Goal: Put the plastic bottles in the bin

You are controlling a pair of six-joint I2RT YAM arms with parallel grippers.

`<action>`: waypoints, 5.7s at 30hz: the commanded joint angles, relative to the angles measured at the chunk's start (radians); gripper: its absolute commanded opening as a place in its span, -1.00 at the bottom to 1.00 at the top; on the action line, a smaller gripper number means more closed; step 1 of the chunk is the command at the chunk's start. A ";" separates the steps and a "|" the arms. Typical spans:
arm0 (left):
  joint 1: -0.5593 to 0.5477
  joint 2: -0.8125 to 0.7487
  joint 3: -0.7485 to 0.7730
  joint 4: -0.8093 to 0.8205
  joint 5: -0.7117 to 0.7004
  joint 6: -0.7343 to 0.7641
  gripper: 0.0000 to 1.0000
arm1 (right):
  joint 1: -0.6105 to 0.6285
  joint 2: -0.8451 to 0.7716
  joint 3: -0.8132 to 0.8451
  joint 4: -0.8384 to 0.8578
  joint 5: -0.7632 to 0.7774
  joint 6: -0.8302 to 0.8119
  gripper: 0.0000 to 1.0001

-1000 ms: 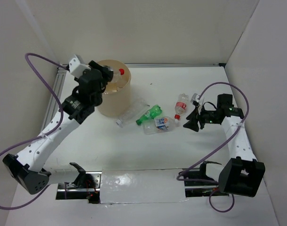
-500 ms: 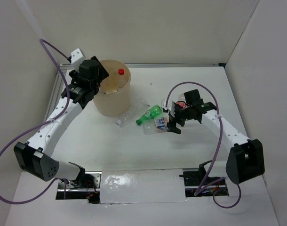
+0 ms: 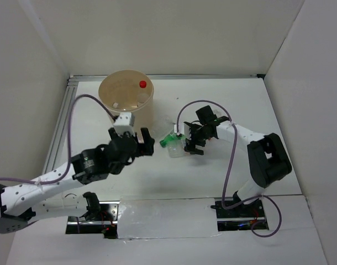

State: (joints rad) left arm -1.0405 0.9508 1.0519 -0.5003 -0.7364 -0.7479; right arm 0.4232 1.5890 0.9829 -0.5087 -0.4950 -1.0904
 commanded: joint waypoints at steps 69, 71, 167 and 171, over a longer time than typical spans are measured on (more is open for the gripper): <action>0.045 0.973 0.421 0.287 0.052 0.417 1.00 | -0.689 -0.178 0.336 -0.189 -0.335 0.814 1.00; 0.068 1.025 0.450 0.278 0.043 0.436 1.00 | -0.713 -0.178 0.326 -0.221 -0.361 0.778 1.00; -0.352 0.189 -0.337 0.099 -0.135 -0.508 0.95 | -0.086 0.221 1.137 0.077 -0.251 0.972 -0.57; -0.401 0.204 -0.326 0.017 -0.165 -0.626 0.95 | 0.023 0.293 1.212 0.208 -0.195 1.076 -0.53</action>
State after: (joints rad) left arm -1.4124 1.1584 0.7067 -0.4202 -0.8097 -1.1805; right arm 0.4023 1.8244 2.1548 -0.4126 -0.6903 -0.0963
